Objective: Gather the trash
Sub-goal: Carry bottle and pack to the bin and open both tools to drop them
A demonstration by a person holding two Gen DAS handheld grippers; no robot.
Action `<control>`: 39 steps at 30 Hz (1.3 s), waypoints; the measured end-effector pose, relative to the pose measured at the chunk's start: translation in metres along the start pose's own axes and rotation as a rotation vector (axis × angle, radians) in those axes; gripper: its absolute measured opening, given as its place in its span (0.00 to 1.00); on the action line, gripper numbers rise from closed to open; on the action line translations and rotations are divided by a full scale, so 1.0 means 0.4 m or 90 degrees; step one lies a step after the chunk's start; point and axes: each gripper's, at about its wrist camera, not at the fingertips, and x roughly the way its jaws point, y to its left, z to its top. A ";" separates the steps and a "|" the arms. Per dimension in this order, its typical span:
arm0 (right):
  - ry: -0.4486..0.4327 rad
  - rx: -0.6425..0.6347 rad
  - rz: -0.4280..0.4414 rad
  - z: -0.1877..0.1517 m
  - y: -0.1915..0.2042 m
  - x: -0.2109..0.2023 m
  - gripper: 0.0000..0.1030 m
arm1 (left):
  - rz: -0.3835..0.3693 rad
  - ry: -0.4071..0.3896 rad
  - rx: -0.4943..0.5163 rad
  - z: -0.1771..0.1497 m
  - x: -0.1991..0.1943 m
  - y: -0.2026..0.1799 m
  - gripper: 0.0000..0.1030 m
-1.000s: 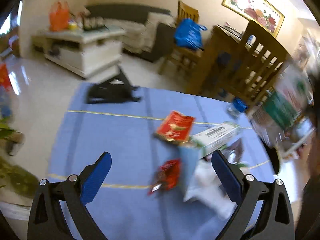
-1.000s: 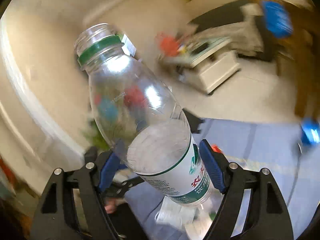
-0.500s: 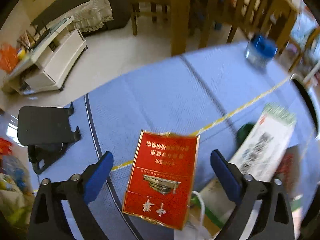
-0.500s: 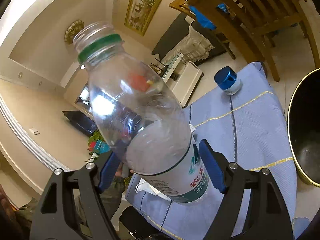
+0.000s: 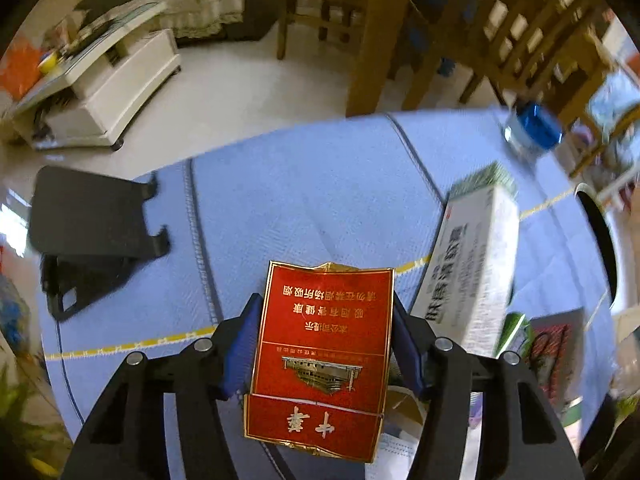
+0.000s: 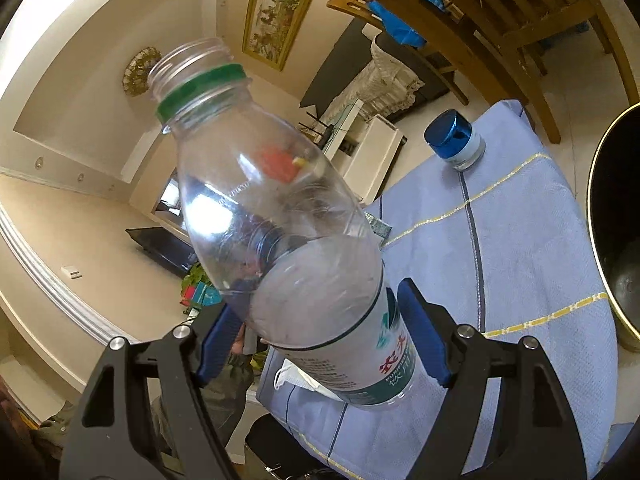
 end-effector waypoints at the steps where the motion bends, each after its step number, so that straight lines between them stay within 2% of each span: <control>1: -0.004 -0.001 0.002 0.001 0.003 -0.006 0.73 | 0.006 -0.012 -0.019 -0.001 -0.016 0.015 0.57; 7: -0.028 -0.014 -0.004 0.000 0.010 -0.043 0.73 | -0.009 -0.074 -0.162 -0.022 -0.089 0.123 0.57; 9: -0.044 -0.014 -0.017 -0.001 -0.001 -0.064 0.73 | 0.017 -0.104 -0.189 -0.045 -0.121 0.145 0.57; 12: -0.081 -0.013 -0.063 0.005 -0.034 -0.115 0.72 | 0.044 -0.161 -0.209 -0.060 -0.192 0.150 0.57; 15: -0.148 -0.017 -0.172 0.037 -0.075 -0.199 0.72 | 0.046 -0.238 -0.180 -0.050 -0.305 0.092 0.57; 17: -0.200 -0.024 -0.255 0.066 -0.108 -0.255 0.72 | 0.017 -0.283 -0.130 -0.029 -0.374 -0.009 0.57; 18: -0.219 -0.024 -0.296 0.076 -0.127 -0.273 0.72 | 0.005 -0.291 -0.117 -0.026 -0.390 -0.036 0.57; 20: -0.233 -0.020 -0.378 0.093 -0.172 -0.284 0.72 | -0.043 -0.301 -0.073 -0.004 -0.412 -0.155 0.57; 22: -0.227 0.004 -0.407 0.101 -0.225 -0.278 0.72 | -0.093 -0.298 -0.030 0.011 -0.408 -0.276 0.58; 25: -0.222 0.044 -0.481 0.099 -0.302 -0.263 0.75 | -0.163 -0.261 0.022 0.033 -0.358 -0.465 0.58; 27: -0.242 0.067 -0.504 0.085 -0.328 -0.278 0.95 | -0.192 -0.236 0.045 0.041 -0.322 -0.565 0.58; 31: -0.285 0.077 -0.517 0.069 -0.327 -0.318 0.95 | -0.219 -0.194 0.111 0.049 -0.236 -0.780 0.58; 36: -0.348 0.095 -0.538 0.014 -0.310 -0.362 0.95 | -0.227 -0.147 0.157 0.063 -0.133 -0.956 0.58; 39: -0.408 0.104 -0.550 -0.004 -0.291 -0.409 0.95 | -0.222 -0.133 0.174 0.056 -0.094 -1.018 0.58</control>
